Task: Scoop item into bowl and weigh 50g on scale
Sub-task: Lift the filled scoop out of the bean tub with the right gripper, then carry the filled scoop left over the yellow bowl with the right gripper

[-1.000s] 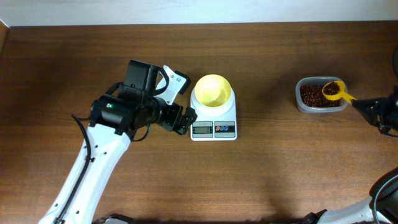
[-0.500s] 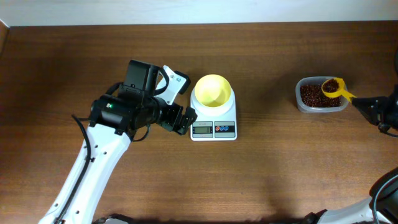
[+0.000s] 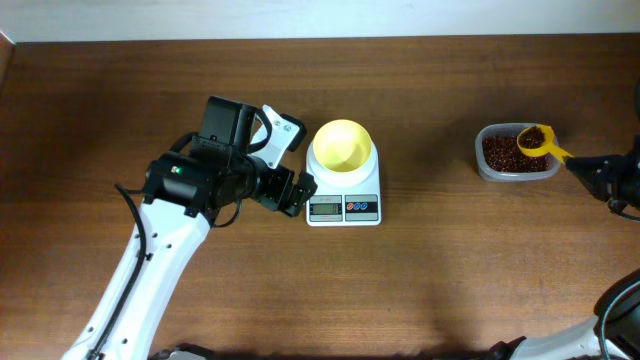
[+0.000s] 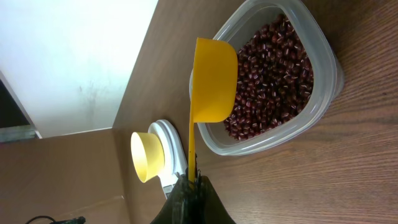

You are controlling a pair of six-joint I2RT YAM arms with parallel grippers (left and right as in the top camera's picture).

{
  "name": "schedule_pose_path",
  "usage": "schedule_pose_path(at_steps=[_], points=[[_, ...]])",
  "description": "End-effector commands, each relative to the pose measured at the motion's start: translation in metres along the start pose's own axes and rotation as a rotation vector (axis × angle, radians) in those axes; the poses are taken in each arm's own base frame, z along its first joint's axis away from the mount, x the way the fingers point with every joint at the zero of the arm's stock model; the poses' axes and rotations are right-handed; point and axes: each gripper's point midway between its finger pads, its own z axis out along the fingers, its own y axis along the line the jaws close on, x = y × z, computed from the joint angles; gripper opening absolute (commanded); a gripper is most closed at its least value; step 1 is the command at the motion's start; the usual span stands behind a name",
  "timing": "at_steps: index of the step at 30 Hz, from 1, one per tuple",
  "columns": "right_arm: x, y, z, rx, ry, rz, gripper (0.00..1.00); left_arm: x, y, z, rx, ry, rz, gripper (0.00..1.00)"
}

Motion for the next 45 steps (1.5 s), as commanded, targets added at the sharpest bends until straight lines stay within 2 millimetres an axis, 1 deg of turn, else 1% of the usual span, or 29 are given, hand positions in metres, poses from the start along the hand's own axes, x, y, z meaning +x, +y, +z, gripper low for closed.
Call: schedule_pose_path(at_steps=[1,2,4,6,10,11,12,14,17,18,20,21,22,23,25,32,40,45], points=[[0.002,0.001,0.002,-0.033,0.006,0.000,0.04,0.004,-0.001,0.005,0.011,0.015,0.015,0.99],[0.002,0.005,0.002,-0.058,0.004,0.001,0.04,0.004,-0.001,0.005,0.011,0.015,0.015,0.99],[0.001,0.022,0.000,-0.158,-0.004,-0.001,0.04,0.004,-0.001,0.005,0.011,0.015,0.015,0.99],[0.000,0.027,-0.001,-0.183,-0.005,0.001,0.04,0.004,-0.001,0.005,0.011,0.015,0.015,0.99],[0.004,0.029,-0.001,-0.195,0.007,0.026,0.04,0.004,-0.001,0.005,0.011,0.015,0.015,0.99],[0.005,0.033,-0.002,-0.221,0.006,0.015,0.04,0.004,-0.001,0.005,0.011,0.015,0.015,0.99],[0.007,0.044,-0.004,-0.285,0.003,-0.016,0.04,0.004,-0.001,0.005,0.011,0.015,0.015,0.99],[0.009,0.052,-0.007,-0.332,0.006,-0.001,0.04,0.004,-0.001,0.005,0.011,0.015,0.015,0.99],[0.012,0.072,-0.008,-0.432,0.018,0.021,0.04,0.004,-0.001,0.005,0.011,0.015,0.015,0.99],[0.017,0.085,-0.002,-0.476,0.043,0.016,0.04,0.004,-0.001,0.005,0.011,0.015,0.015,0.99],[0.026,0.097,0.011,-0.492,0.093,-0.002,0.04,0.004,-0.001,0.005,0.011,0.015,0.015,0.99],[0.036,0.106,0.024,-0.499,0.139,-0.018,0.04,0.004,-0.001,0.005,0.011,0.015,0.015,0.99],[0.042,0.113,0.031,-0.510,0.167,-0.030,0.04,0.004,-0.001,0.005,0.011,0.015,0.015,0.99],[0.047,0.123,0.036,-0.543,0.188,-0.051,0.04,0.004,-0.001,0.005,0.011,0.015,0.015,0.99],[0.056,0.134,0.044,-0.571,0.223,-0.071,0.04,0.004,-0.001,0.005,0.011,0.015,0.015,0.99],[0.073,0.147,0.059,-0.579,0.290,-0.089,0.04,0.004,-0.001,0.005,0.011,0.015,0.015,0.99],[0.107,0.168,0.083,-0.592,0.411,-0.117,0.04,0.004,-0.001,0.005,0.011,0.015,0.015,0.99],[0.115,0.172,0.088,-0.593,0.437,-0.121,0.04,0.004,-0.001,0.005,0.011,0.015,0.015,0.99]])
